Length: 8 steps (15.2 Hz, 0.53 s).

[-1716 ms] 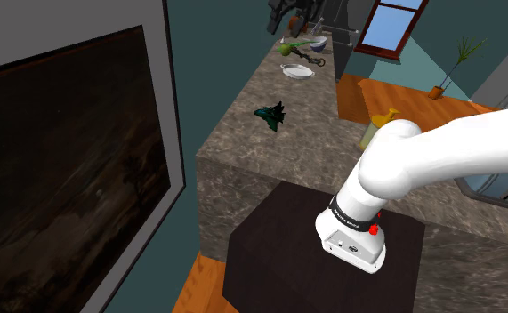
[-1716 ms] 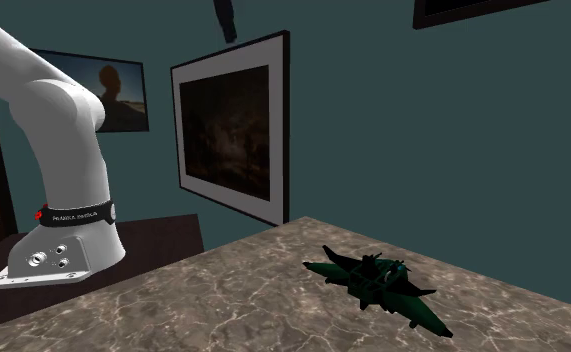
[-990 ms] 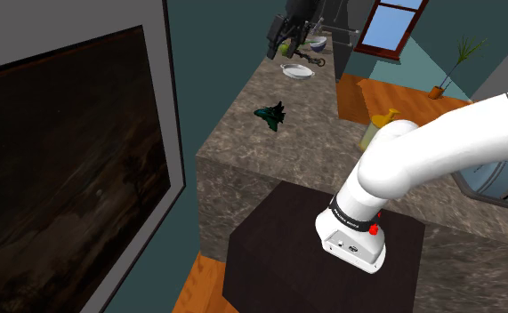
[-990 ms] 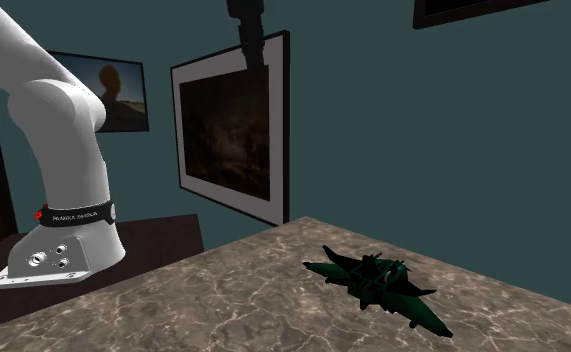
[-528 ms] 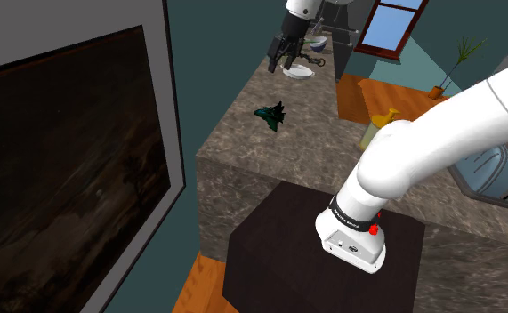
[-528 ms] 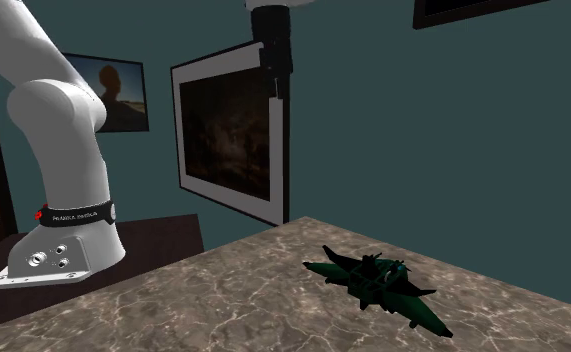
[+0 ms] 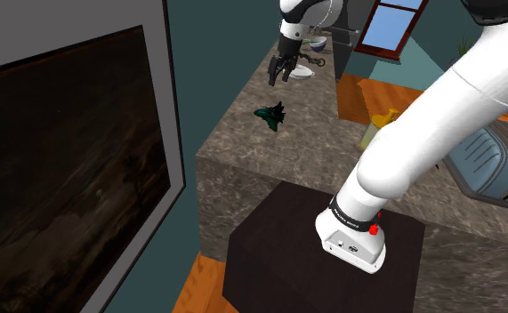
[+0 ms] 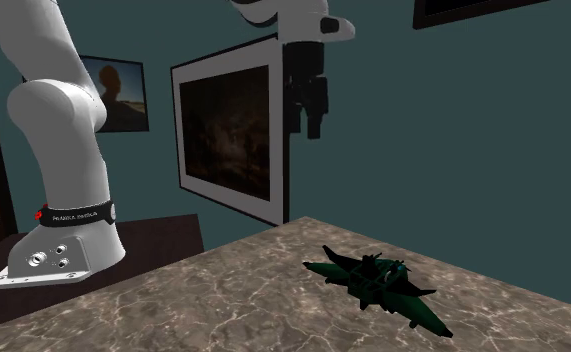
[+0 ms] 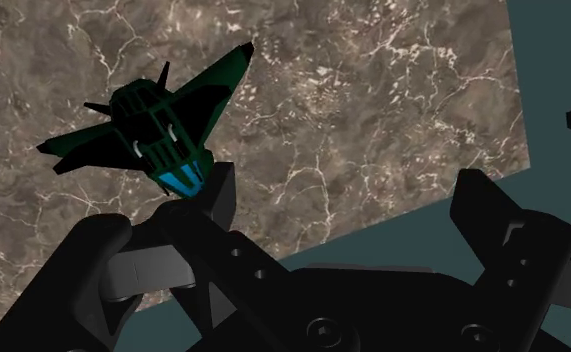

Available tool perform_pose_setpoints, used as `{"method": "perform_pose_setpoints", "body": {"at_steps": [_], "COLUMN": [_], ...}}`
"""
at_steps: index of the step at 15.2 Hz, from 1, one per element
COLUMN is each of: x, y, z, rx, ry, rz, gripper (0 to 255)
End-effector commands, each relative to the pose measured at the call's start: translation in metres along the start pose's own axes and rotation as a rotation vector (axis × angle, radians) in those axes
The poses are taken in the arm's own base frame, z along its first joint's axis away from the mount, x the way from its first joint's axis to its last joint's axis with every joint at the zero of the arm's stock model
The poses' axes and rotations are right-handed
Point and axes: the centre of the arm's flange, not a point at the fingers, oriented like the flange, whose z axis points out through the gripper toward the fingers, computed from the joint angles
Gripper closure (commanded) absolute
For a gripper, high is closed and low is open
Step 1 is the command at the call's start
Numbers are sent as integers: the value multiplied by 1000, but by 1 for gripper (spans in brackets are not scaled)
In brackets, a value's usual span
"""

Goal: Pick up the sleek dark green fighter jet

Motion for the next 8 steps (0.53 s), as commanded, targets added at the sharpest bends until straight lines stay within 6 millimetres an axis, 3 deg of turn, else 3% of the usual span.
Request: {"method": "perform_pose_setpoints", "body": {"at_steps": [1,8], "x": [10,42], "y": [19,83], "z": [15,74], "rx": [-8,-31], "ry": [-15,-71], "rz": [-10,-42], "gripper": [0,0]}}
